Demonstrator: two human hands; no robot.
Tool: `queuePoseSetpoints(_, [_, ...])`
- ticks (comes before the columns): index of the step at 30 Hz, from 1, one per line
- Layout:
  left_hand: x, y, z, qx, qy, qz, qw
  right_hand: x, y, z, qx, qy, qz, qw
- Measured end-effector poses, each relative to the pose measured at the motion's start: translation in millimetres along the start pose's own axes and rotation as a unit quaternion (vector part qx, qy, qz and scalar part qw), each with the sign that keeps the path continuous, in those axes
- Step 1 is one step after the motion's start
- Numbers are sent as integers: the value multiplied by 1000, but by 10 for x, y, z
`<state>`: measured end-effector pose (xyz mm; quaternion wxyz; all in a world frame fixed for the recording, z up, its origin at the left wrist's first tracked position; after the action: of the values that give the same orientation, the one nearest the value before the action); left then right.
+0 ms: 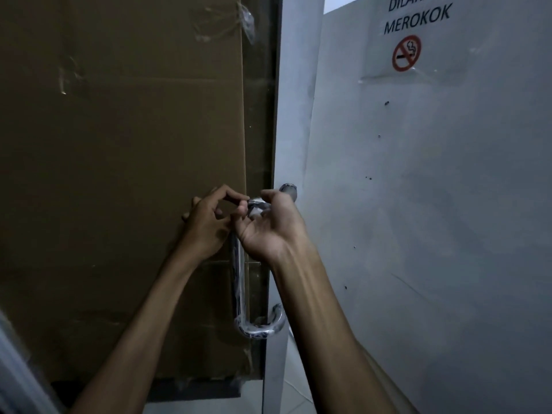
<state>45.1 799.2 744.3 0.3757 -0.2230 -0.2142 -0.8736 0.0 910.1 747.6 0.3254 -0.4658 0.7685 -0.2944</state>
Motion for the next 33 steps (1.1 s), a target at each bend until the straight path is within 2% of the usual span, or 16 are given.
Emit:
queuePoseSetpoints(4, [6,42,84,-22,-21,6,1000,23,-11,106,-53,7,3,999])
queuePoseSetpoints(5, [8,1,63,-9,-29,-19,999,20,-4,104,-61,10,7,998])
queuePoseSetpoints(8, [22,16,5,-19,1,16,1000,-57,-12,138,-102,20,3,995])
queuePoseSetpoints(10, [15,24,-4,-17,-17,40,999,-102,-17,189,-151,32,-3,988])
queuePoseSetpoints(16, [-14,24,25,4,-36,1,999,-23,116,267,-215,78,37,973])
queuePoseSetpoints(22, [2,32,-9,-24,-40,-28,999,-17,253,352,-380,140,74,911])
queuePoseSetpoints(26, [-11,32,8,-26,-45,-22,998,102,221,438,-468,200,89,856])
queuePoseSetpoints(33, [-49,16,24,-35,-44,-16,998,257,385,500,-486,240,102,834])
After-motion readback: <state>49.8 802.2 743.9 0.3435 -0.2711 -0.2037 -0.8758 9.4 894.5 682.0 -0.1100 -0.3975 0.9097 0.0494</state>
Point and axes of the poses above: each hand's wrist, its own x-axis towards the middle knuckle, its own y-axis out of the back of the hand, z = x × y, the point moved 8 cm from there along x, towards the middle knuckle, and after that the axes turned 12 degrees about -x, right-handed, at the moved point
